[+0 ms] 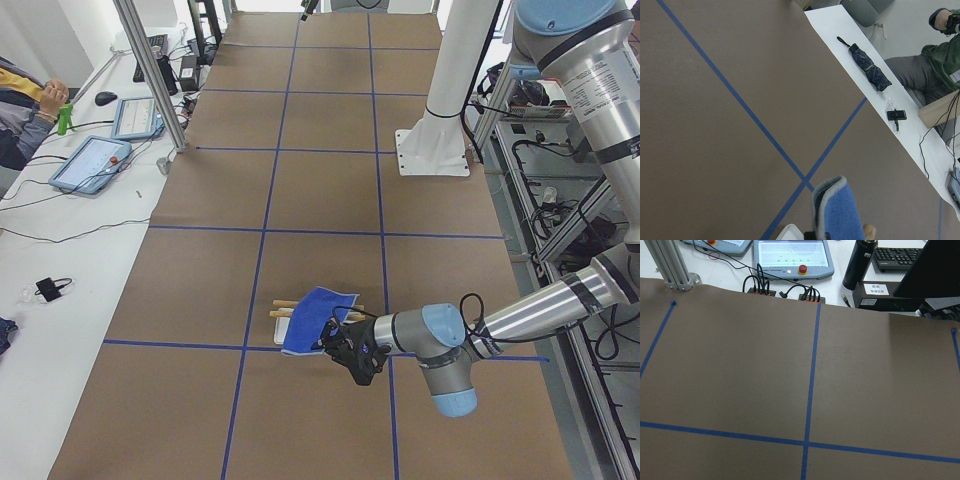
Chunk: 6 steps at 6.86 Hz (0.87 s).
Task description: Hang towel on rack
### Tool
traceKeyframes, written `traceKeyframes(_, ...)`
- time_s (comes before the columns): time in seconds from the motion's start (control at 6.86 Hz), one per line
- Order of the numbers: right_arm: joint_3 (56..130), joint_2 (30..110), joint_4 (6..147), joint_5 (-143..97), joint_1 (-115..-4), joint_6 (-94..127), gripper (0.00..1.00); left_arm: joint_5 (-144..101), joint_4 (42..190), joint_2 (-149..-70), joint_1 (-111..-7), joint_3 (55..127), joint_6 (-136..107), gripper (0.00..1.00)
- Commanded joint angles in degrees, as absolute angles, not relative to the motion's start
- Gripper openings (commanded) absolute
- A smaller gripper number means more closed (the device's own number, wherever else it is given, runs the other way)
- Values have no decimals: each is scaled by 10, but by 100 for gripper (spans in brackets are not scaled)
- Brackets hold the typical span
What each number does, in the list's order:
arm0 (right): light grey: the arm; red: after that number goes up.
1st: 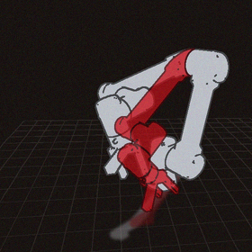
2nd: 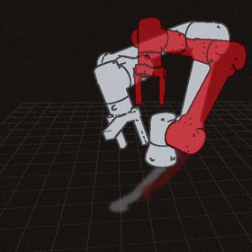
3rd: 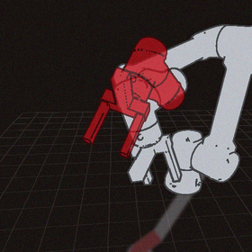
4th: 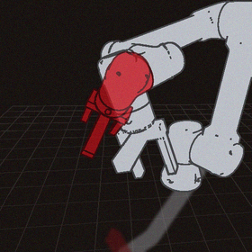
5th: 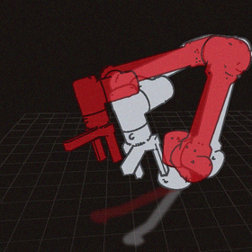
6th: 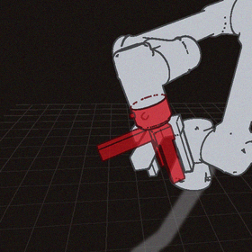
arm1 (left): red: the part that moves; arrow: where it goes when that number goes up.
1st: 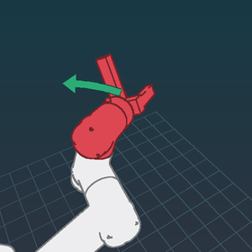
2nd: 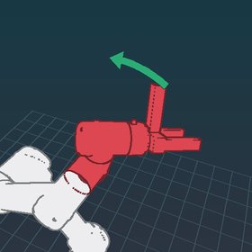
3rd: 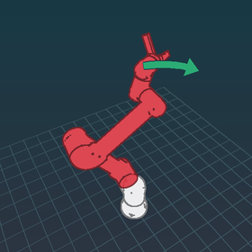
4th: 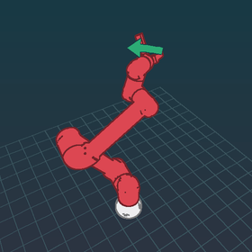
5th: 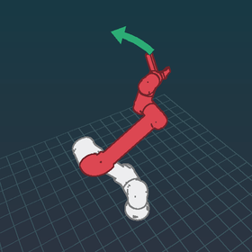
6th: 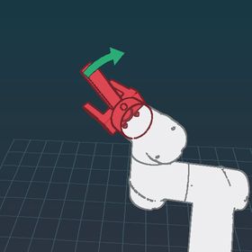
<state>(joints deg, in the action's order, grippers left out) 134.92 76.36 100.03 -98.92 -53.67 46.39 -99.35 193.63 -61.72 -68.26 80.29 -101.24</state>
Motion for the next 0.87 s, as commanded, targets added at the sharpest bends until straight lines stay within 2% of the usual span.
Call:
traceKeyframes(0.0,1349,762,1000,-990,-540,463,100,-992,1947,-618,-683,795,-1012,46)
traceKeyframes(0.15,1348,762,1000,-990,-541,463,100,-992,1943,-621,-681,796,-1013,53)
traceKeyframes(0.29,1348,762,1000,-991,-541,463,100,-993,1941,-627,-680,795,-1013,78)
traceKeyframes(0.44,1348,762,1001,-991,-542,462,100,-994,1940,-632,-680,793,-1013,97)
traceKeyframes(0.73,1345,769,1004,-1033,-573,439,100,-996,1936,-652,-680,790,-1001,98)
